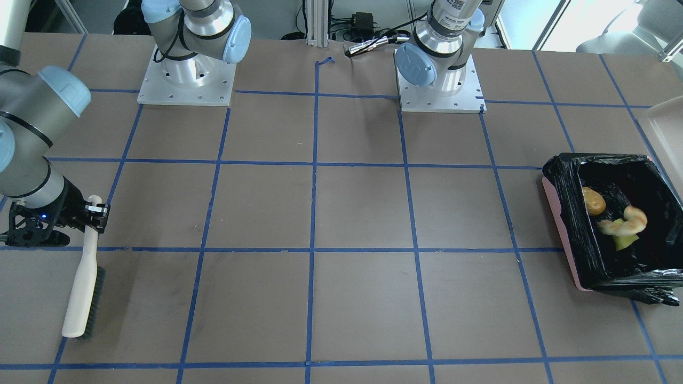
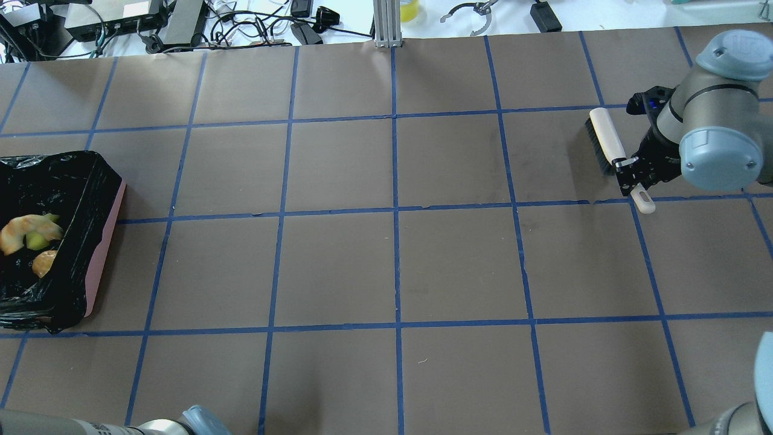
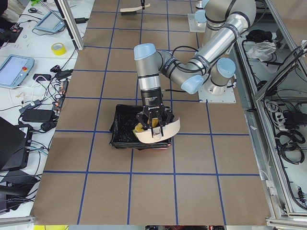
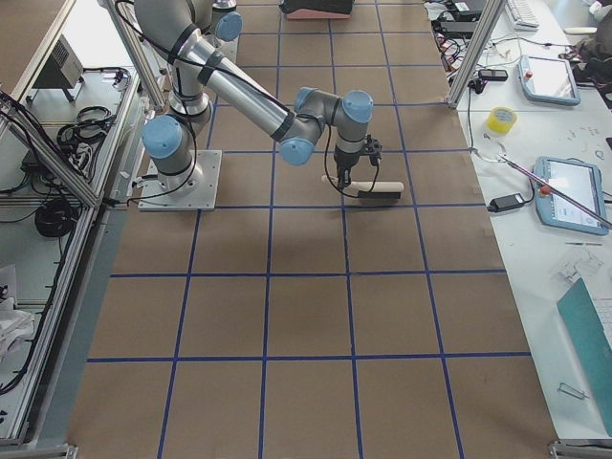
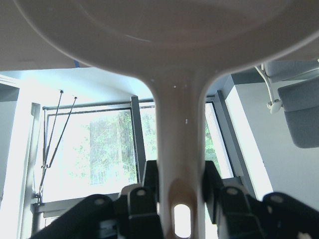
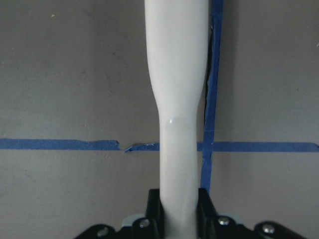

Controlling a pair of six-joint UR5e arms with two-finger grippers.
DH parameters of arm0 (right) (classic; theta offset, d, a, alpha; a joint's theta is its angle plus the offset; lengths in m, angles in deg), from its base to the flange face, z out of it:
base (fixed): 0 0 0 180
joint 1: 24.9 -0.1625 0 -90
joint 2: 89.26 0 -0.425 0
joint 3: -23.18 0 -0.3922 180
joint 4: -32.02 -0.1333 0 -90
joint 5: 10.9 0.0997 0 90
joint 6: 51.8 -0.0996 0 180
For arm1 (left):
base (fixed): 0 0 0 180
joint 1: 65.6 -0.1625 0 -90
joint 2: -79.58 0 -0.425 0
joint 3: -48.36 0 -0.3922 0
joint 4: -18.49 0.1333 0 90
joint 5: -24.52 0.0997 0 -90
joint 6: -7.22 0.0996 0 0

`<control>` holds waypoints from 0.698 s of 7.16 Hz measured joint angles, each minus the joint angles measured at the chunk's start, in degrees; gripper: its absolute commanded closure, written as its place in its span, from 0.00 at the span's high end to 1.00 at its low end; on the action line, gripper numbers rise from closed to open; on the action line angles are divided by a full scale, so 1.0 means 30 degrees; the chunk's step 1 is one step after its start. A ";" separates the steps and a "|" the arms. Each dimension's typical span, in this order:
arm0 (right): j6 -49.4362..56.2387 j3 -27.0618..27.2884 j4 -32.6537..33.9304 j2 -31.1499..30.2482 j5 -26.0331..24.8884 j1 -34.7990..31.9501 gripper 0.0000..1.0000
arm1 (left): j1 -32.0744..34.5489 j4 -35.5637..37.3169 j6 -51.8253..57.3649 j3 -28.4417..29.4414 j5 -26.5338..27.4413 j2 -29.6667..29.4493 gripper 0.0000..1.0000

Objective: Sweep and dump trash into bin
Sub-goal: 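Tip the dustpan up with the left gripper to dump the trash into the bag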

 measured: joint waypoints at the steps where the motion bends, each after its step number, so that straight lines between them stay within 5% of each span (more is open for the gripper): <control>1: 0.0020 0.0005 -0.0017 0.0012 0.0000 0.0127 0.07 | 0.0589 0.1216 0.0000 -0.0010 -0.1058 -0.0008 0.00; 3: 0.0059 0.0009 -0.0053 0.0028 0.0010 0.0264 0.44 | 0.2768 0.3794 -0.0395 -0.0084 -0.4013 0.0176 0.00; 5: 0.0071 0.0010 -0.0148 0.0031 -0.0007 0.0281 0.51 | 0.4986 0.4352 -0.2653 -0.0246 -0.7487 0.0493 0.00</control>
